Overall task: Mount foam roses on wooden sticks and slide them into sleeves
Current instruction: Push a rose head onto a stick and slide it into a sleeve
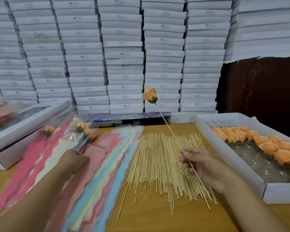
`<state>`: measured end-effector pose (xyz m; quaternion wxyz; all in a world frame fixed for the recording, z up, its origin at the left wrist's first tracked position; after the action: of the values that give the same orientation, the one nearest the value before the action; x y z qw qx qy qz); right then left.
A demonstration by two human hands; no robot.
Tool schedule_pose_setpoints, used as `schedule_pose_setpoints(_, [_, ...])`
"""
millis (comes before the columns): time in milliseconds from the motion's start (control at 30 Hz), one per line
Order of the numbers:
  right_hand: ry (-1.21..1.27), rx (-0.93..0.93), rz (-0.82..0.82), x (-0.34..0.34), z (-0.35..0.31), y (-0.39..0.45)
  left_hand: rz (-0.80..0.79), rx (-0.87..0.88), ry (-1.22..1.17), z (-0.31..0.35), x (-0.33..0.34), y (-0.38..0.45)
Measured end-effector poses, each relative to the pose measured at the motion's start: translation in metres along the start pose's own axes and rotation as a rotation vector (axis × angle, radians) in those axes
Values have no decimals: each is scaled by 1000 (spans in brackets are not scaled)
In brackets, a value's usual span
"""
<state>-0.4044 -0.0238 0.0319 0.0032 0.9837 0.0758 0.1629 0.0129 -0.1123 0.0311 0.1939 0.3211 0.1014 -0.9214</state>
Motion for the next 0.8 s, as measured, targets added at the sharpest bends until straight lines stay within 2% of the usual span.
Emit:
schedule_pose_setpoints(100, [89, 57, -70, 7, 6, -2, -195, -72, -237, 16, 9, -15])
schedule_pose_setpoints(233, [87, 113, -166, 20, 14, -4, -340, -46, -432, 41, 26, -46])
schedule_pose_setpoints(467, [105, 175, -166, 25, 19, -6, -616, -58, -652, 71, 72, -123])
schedule_pose_setpoints(667, [110, 209, -147, 28, 23, -7, -823, 5, -458, 72, 98, -174])
schedule_pose_setpoints(800, [91, 170, -41, 20, 21, -4, -950, 107, -212, 67, 103, -188])
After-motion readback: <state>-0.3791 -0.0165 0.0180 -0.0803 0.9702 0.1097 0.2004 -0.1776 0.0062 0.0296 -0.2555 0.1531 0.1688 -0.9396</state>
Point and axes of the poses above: each hand's wrist, its own y-axis towards the middle knuckle, its own x-axis out of the palm, z = x × y, the point moved 7 cm from there along y, towards the middle knuckle, and after that the axes turned 3 degrees about -x, right-handed, at the moved point
